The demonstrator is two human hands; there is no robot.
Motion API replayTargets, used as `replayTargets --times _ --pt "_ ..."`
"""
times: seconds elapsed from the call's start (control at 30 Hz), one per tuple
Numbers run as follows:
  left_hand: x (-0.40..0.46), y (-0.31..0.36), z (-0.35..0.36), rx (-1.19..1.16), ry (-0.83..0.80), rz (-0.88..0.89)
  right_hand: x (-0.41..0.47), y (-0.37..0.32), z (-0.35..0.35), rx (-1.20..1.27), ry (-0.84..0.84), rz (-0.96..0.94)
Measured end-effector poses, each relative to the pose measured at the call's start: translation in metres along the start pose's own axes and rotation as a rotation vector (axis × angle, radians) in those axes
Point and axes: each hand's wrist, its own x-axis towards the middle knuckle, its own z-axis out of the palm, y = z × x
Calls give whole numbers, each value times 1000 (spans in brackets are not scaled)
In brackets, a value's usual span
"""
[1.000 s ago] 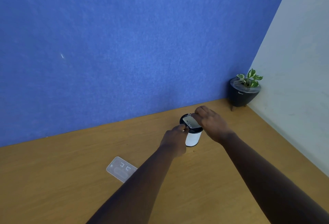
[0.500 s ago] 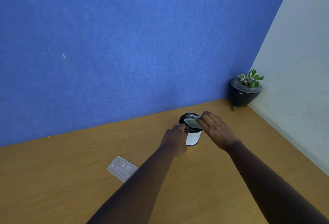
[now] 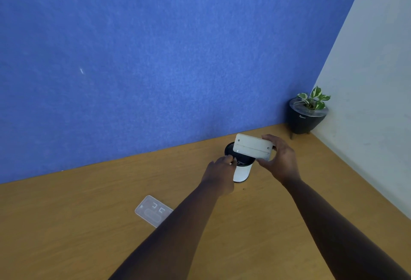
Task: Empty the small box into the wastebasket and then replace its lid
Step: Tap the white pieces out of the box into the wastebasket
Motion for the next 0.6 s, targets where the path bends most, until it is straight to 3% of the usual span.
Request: replayTargets --times 0.17,0.3,0.43,0.6 --pt "1 0 -1 -3 -5 -4 -2 5 -2 21 -21 -28" --pt "1 -1 -2 -10 -9 -1 -1 3 -4 -193 -97 -258" --pt "2 -1 -3 -3 -15 -3 -3 2 -4 -398 -15 -549" --pt "2 -1 -3 16 -7 -2 -11 7 -2 -538 -85 -670"
